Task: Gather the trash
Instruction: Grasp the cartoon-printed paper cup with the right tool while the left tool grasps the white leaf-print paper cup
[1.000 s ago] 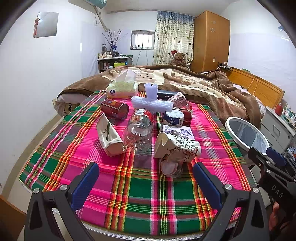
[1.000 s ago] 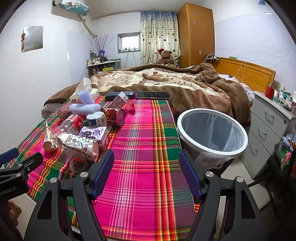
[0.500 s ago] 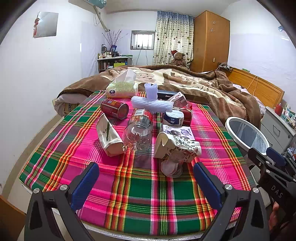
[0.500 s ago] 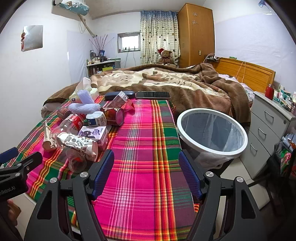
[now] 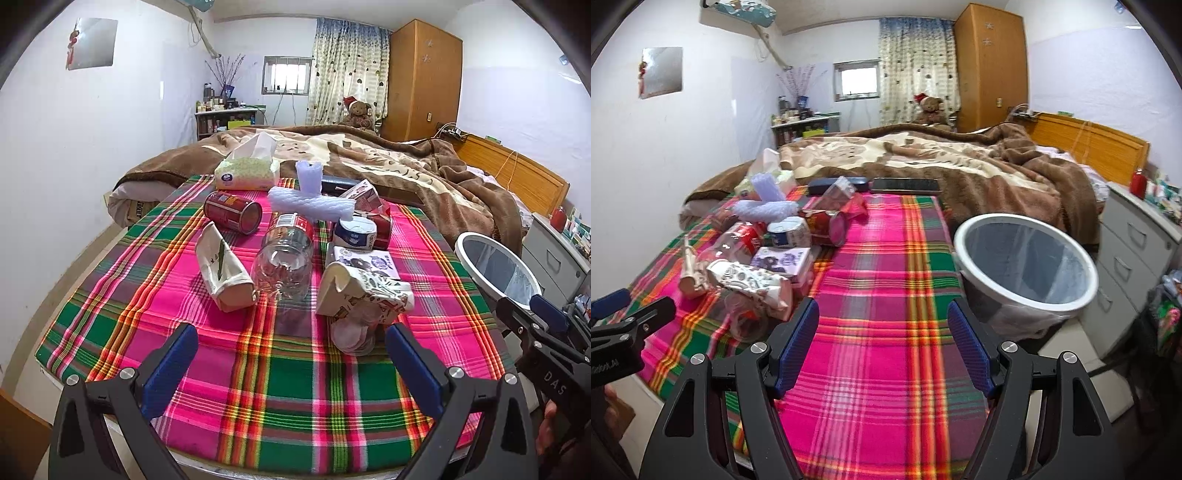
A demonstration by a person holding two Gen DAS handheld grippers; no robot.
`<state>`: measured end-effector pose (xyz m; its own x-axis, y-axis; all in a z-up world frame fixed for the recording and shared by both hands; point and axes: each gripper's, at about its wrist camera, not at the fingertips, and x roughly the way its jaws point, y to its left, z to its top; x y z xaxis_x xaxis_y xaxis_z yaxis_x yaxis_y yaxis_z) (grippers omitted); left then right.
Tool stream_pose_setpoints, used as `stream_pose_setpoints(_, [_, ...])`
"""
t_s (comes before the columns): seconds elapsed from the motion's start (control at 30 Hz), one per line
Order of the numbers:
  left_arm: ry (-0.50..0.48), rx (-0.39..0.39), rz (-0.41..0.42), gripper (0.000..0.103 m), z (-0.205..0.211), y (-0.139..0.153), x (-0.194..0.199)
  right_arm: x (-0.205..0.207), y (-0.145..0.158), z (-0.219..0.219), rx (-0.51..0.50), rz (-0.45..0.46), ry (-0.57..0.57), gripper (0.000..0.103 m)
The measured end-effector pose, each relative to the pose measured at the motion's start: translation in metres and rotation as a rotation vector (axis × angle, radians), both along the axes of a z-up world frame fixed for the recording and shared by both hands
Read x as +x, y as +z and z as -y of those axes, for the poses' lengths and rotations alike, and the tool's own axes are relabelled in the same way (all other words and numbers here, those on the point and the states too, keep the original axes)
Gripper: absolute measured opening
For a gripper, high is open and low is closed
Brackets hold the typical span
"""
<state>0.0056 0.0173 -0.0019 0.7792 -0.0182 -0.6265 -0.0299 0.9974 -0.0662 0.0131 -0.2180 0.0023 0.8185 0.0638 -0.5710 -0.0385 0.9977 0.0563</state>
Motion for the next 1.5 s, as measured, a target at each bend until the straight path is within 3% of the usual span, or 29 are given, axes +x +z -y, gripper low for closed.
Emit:
stream_pose_setpoints(0.33, [0.045,-0.036,-0.05,0.103,-0.059,-0.01,0.031,0.031,-0.009,-0.033,0.067,0.0,0.254,0.073])
stream_pose_setpoints(0.47, [0.04,-0.024,-0.076,0.103,-0.07,-0.014,0.047,0.044,-0.015,-0.052,0.035,-0.038,0.33,0.073])
stream_pose_setpoints(0.73, [0.024,-0.103,-0.127,0.103,-0.083,-0.022,0.08,0.063,-0.02,-0.067,0.056,-0.097,0.433,0.073])
stream_pose_setpoints(0.9, [0.024,-0.101,-0.147,0.103,-0.084,-0.027,0.094,0.065,-0.024,-0.081,0.052,-0.099,0.51,0.073])
stream_pose_setpoints(0.97, [0.021,-0.12,-0.156,0.103,-0.085,-0.03,0.1,0.071,-0.029,-0.084,0.022,-0.129,0.472,0.073])
stream_pose_setpoints(1.1, [0.024,-0.124,-0.17,0.103,-0.085,-0.036,0.108,0.078,-0.028,-0.083,0.07,-0.143,0.449,0.073])
stream_pose_setpoints(1.17, [0.023,-0.132,-0.175,0.103,-0.085,-0.037,0.111,0.079,-0.028,-0.083,0.064,-0.14,0.425,0.067])
stream_pose_setpoints(1.23, [0.019,-0.127,-0.173,0.103,-0.084,-0.038,0.113,0.08,-0.03,-0.08,0.076,-0.153,0.401,0.045])
stream_pose_setpoints(1.37, [0.02,-0.159,-0.199,0.101,-0.086,-0.044,0.12,0.085,-0.034,-0.07,0.116,-0.174,0.368,0.03])
stream_pose_setpoints(1.4, [0.022,-0.168,-0.201,0.101,-0.087,-0.045,0.12,0.083,-0.034,-0.068,0.113,-0.169,0.359,0.022])
stream_pose_setpoints(1.5, [0.044,-0.172,-0.203,0.099,-0.09,-0.049,0.122,0.079,-0.032,-0.064,0.106,-0.154,0.329,0.019])
